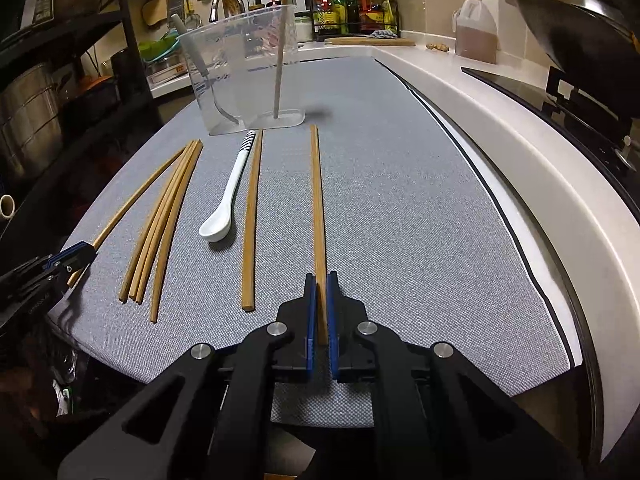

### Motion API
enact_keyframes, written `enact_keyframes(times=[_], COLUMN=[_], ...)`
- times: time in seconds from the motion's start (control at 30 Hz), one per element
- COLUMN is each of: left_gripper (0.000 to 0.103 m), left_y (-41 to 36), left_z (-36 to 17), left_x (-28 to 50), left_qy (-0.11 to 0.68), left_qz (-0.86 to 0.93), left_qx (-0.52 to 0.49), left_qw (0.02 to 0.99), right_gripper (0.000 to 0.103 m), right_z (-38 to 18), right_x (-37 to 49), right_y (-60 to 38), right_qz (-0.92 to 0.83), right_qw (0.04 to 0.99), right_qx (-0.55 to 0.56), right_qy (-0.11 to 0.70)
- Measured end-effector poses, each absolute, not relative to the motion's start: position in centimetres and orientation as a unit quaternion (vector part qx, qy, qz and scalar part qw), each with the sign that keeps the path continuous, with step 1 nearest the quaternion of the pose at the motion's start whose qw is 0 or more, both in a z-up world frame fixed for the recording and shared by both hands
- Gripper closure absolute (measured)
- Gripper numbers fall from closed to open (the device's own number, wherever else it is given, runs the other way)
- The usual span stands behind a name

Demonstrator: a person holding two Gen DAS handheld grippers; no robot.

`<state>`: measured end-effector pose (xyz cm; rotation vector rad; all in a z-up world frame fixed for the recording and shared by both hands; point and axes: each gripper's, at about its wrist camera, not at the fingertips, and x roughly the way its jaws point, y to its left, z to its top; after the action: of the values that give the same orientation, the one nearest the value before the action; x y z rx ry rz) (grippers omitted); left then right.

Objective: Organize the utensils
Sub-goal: 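Grasp a wooden chopstick with the left tool while the right tool holds its chopstick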

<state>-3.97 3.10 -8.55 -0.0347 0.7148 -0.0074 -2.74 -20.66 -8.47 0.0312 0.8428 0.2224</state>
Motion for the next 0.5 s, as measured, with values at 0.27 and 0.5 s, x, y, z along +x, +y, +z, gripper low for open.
enact_keyframes(times=[0.27, 0.5], left_gripper=[0.077, 0.096], left_y=[2.6, 2.7], left_z=[-8.6, -8.5], left_x=[-3.2, -3.0], left_qy=[0.355, 0.365], left_qz=[0.003, -0.004], left_qx=[-0.009, -0.011], left_qw=[0.935, 0.931], right_gripper=[0.094, 0.093], right_z=[-8.4, -8.4], right_x=[-2.0, -1.6], right_y=[-20.3, -19.9], right_qz=[0.112, 0.111], right_qw=[0.903, 0.902], right_qx=[0.019, 0.02], right_qy=[0.415, 0.418])
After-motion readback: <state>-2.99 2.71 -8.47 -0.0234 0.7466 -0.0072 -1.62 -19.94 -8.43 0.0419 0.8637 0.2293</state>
